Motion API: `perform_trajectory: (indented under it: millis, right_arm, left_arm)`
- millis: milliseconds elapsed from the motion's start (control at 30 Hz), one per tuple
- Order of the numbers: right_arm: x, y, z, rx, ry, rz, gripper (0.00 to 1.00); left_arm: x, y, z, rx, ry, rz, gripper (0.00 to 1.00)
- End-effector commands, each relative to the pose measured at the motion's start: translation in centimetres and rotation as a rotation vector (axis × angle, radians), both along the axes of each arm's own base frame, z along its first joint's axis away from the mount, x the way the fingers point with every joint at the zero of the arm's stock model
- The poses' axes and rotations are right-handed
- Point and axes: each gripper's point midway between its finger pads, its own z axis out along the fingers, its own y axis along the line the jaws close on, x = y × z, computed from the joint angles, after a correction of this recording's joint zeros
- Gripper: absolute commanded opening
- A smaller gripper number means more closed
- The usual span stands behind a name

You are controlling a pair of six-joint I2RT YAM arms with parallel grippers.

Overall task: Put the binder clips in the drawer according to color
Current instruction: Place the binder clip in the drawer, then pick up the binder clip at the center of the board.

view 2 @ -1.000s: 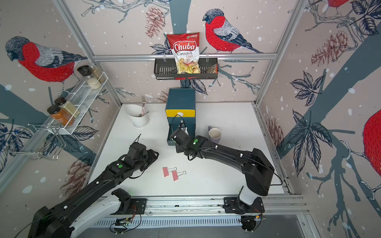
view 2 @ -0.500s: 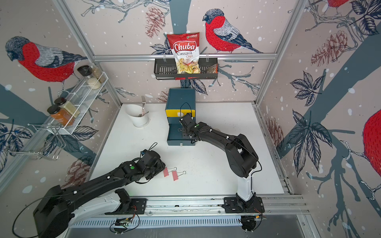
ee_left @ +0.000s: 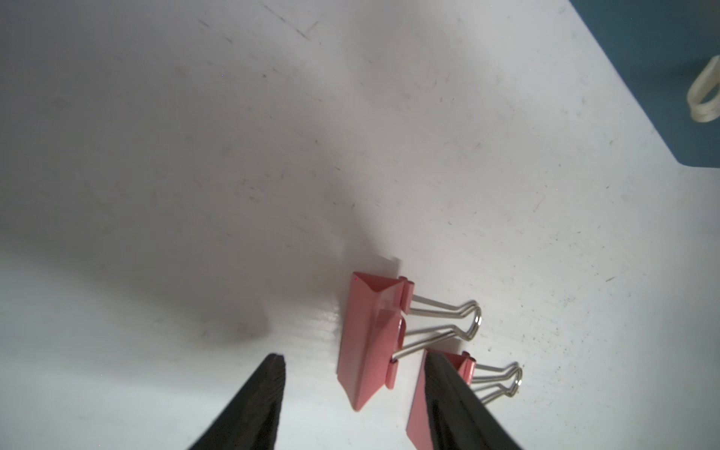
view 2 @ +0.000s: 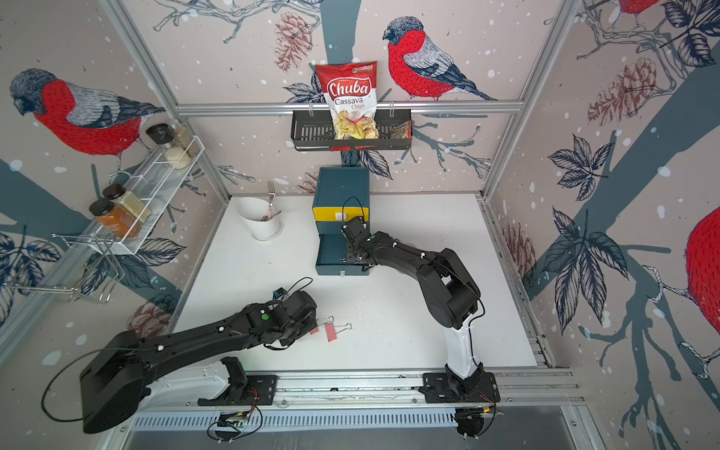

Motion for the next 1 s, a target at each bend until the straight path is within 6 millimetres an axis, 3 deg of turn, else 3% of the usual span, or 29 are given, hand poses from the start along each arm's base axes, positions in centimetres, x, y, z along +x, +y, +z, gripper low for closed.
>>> perform_trajectory:
  millis: [0,200,433,767,967]
  right_arm:
    - [0.1,0.8,1.9,0.016,-0.057,0.013,0.58]
    - [-1.4,0.4,6.0,0.022,-0.141,0.010,0.58]
    - [-5.3,-2.5,9.6,0.076,-0.209,-0.009,0.58]
    - [-13.7,-4.8,12.5,0.222,-0.261,0.059,0.57]
    - [-17.2,-5.0,12.6,0.273,-0.251,0.101,0.57]
  left_arm:
    - [0.6,0.1,0.5,0.025,-0.024,0.018,0.62]
    - [1.7,-0.8,0.5,0.067,-0.023,0.004,0.62]
    - [2.2,-1.0,-0.4,0.145,0.012,-0.002,0.60]
    - [2.4,-1.1,-1.7,0.187,0.040,0.009,0.55]
    - [2.5,-1.2,-2.7,0.215,0.058,0.013,0.50]
